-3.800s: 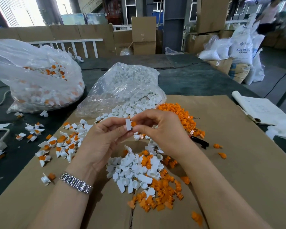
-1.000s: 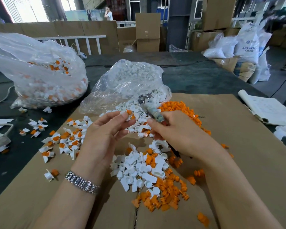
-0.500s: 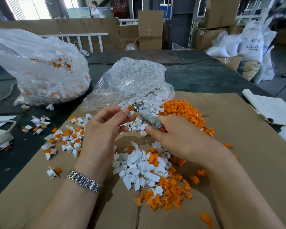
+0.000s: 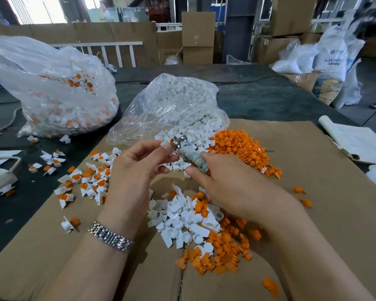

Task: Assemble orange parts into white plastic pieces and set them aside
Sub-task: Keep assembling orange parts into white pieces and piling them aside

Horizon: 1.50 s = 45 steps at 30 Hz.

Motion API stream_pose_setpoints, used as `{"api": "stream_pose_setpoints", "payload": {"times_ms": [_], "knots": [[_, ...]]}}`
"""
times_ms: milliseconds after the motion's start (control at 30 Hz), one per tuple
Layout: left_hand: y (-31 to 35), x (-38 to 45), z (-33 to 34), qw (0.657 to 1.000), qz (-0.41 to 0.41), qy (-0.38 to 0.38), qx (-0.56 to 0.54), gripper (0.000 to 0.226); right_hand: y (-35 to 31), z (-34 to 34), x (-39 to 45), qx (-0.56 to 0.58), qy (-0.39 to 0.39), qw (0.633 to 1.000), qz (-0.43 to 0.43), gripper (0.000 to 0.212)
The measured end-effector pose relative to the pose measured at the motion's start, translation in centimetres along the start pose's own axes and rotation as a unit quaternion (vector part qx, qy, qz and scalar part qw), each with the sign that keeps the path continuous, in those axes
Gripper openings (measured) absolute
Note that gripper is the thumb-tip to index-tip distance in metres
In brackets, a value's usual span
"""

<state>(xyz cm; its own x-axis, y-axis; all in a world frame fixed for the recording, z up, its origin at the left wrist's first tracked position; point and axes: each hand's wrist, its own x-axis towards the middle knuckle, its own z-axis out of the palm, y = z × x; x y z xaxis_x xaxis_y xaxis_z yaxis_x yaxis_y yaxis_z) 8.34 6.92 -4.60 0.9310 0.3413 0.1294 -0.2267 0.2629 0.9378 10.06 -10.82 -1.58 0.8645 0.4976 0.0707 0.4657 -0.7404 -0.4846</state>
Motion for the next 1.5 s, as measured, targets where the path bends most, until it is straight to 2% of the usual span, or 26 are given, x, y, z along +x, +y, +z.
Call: {"api": "stream_pose_setpoints", "payload": {"times_ms": [233, 400, 500, 567, 633, 667, 800, 867, 967, 1000, 1067, 1133, 1200, 1267, 1333, 1400, 1500], "knots": [[0.0, -0.1, 0.2, 1.000, -0.016, 0.008, -0.024, 0.031, 0.1, 0.4, 0.9, -0.026, 0.033, 0.999, 0.002, 0.040], [-0.3, 0.1, 0.2, 0.999, -0.028, 0.017, -0.010, 0.010, 0.8, 0.5, 0.9, -0.023, 0.034, 0.999, 0.006, 0.045], [0.0, 0.2, 0.0, 0.999, -0.022, 0.049, 0.005, 0.007, 1.2, -0.1, 0.6, 0.025, 0.021, 0.999, 0.007, 0.050], [0.3, 0.5, -0.5, 0.993, 0.011, 0.093, 0.067, 0.007, 1.8, -0.5, 0.7, 0.024, 0.053, 0.998, 0.030, 0.049], [0.3, 0.8, -1.4, 0.970, 0.062, 0.139, 0.189, 0.009, 2.7, -0.7, 1.0, -0.015, 0.088, 0.993, 0.077, 0.046], [0.2, 1.0, -1.8, 0.948, 0.090, 0.156, 0.264, 0.011, 3.2, -0.7, 1.2, -0.039, 0.093, 0.989, 0.105, 0.044], [-0.1, 1.6, -2.9, 0.821, 0.149, 0.186, 0.519, 0.022, 4.6, 0.1, 1.7, -0.121, 0.079, 0.969, 0.201, 0.052], [-0.6, 1.6, -2.6, 0.790, 0.175, 0.142, 0.570, 0.022, 4.7, 0.5, 1.9, -0.143, 0.076, 0.959, 0.231, 0.061], [-1.4, 1.2, -0.9, 0.815, 0.178, 0.008, 0.551, 0.018, 4.7, 1.0, 2.2, -0.170, 0.071, 0.950, 0.251, 0.070], [-1.7, 1.1, -0.2, 0.813, 0.174, -0.031, 0.554, 0.018, 4.7, 1.0, 2.3, -0.176, 0.067, 0.949, 0.253, 0.072], [-2.6, 1.0, 0.7, 0.774, 0.172, -0.086, 0.603, 0.025, 4.8, 1.2, 2.4, -0.173, 0.055, 0.951, 0.251, 0.075], [-3.1, 1.0, 1.1, 0.733, 0.169, -0.108, 0.650, 0.030, 4.8, 1.4, 2.5, -0.158, 0.049, 0.954, 0.251, 0.076], [-3.5, 1.1, 1.0, 0.716, 0.177, -0.113, 0.666, 0.028, 4.7, 1.5, 2.5, -0.157, 0.055, 0.955, 0.244, 0.074], [-3.7, 1.1, 0.9, 0.709, 0.191, -0.113, 0.670, 0.024, 4.4, 1.7, 2.6, -0.173, 0.085, 0.960, 0.204, 0.067], [-3.6, 1.0, 0.8, 0.718, 0.193, -0.110, 0.659, 0.017, 4.0, 2.0, 3.0, -0.197, 0.129, 0.966, 0.108, 0.050], [-3.5, 0.8, 0.8, 0.734, 0.187, -0.105, 0.644, 0.010, 3.4, 2.4, 3.5, -0.218, 0.138, 0.966, 0.016, 0.032], [-3.3, 0.8, 0.8, 0.745, 0.172, -0.095, 0.638, 0.007, 2.6, 3.5, 4.1, -0.261, 0.109, 0.958, -0.032, 0.019]]}}
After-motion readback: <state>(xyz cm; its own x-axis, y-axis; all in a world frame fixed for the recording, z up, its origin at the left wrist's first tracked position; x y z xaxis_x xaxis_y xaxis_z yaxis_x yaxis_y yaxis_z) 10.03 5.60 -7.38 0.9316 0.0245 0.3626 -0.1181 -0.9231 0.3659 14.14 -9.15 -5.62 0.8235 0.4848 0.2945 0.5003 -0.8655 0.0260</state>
